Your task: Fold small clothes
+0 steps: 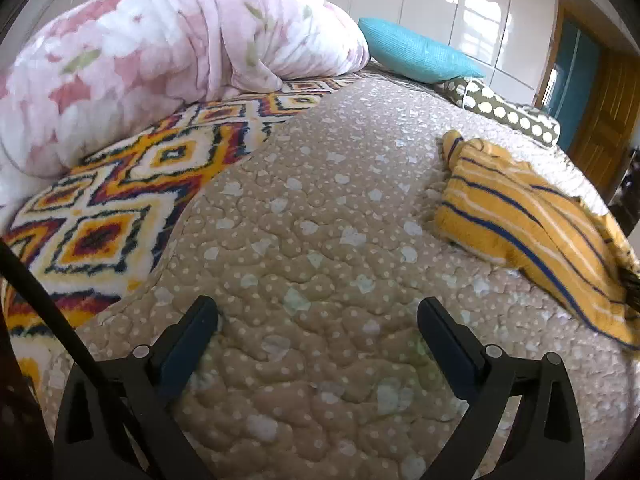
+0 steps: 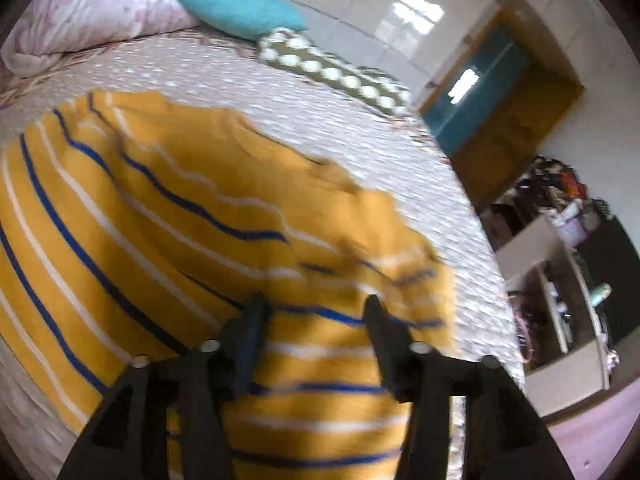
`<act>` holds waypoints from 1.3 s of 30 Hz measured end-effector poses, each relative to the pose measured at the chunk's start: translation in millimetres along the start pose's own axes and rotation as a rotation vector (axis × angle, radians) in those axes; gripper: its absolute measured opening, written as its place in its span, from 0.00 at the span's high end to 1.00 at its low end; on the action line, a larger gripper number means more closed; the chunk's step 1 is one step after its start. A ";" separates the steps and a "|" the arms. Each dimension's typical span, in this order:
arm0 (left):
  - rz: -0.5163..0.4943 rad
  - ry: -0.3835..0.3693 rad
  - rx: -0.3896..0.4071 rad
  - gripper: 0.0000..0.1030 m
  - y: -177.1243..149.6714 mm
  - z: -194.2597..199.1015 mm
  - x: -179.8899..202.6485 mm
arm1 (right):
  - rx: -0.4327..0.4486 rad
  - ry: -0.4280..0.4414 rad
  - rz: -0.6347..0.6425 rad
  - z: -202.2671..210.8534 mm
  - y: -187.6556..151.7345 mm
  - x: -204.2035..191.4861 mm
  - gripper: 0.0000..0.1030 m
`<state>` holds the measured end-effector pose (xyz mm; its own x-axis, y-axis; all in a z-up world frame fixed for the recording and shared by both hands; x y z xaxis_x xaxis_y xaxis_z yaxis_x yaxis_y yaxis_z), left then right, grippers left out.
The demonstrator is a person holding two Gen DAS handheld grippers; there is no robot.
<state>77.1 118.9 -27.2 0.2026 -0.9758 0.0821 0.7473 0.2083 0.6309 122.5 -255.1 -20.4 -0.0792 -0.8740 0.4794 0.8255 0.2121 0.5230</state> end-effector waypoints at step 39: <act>-0.024 0.064 0.040 0.03 -2.0 3.1 3.9 | -0.031 0.532 -0.530 -87.7 0.4 130.3 0.49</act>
<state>74.5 114.5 -25.7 0.2256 -0.9740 0.0181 0.7272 0.1807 0.6622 161.5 -407.2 -19.5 -0.1965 -0.9506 -0.2403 0.7681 -0.3016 0.5649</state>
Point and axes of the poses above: each gripper's, at about its wrist camera, not at the fingertips, and z roughly against the way its jaws point, x to its right, y to its top, the point moved 4 cm from there along -z, roughly the way its jaws point, and after that the axes turned 4 degrees about -x, right-handed, at the moved point
